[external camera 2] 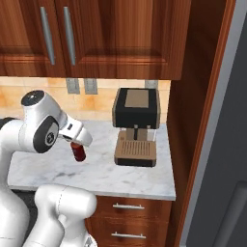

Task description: Place the condiment bottle and condiment bottle from the counter to the top shelf of the fridge. If the existing items in the fridge are on the top shelf, move them to other shelves.

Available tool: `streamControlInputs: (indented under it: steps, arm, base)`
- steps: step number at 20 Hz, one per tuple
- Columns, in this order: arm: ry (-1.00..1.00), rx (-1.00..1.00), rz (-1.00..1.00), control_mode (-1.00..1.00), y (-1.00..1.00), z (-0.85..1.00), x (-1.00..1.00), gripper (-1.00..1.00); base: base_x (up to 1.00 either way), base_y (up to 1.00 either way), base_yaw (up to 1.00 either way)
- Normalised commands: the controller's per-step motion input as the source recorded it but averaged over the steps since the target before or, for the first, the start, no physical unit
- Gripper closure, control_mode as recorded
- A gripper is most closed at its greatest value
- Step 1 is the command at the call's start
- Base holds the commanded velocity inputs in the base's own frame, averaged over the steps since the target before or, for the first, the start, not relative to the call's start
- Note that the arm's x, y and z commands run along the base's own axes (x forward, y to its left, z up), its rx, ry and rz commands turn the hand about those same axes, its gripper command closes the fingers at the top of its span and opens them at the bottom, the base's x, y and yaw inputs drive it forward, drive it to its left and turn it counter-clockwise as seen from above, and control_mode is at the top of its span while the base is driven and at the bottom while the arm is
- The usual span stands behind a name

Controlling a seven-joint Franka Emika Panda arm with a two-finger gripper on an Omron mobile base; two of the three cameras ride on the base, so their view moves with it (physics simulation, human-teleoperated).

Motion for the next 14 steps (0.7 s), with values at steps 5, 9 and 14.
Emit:
streamControlInputs:
  steps: [5,9,14]
  arm:
    - [-0.18,0.0,0.0,-1.0,0.08,1.0,-1.0,1.0]
    - [-0.03,0.0,0.0,1.0,0.0,0.25,-0.25,1.0]
    - [0.0,0.0,0.0,1.0,0.0,0.0,0.0,1.0]
  base:
    - [0.0,0.0,0.0]
    - [-0.75,0.0,0.03]
    - [-1.0,0.0,0.13]
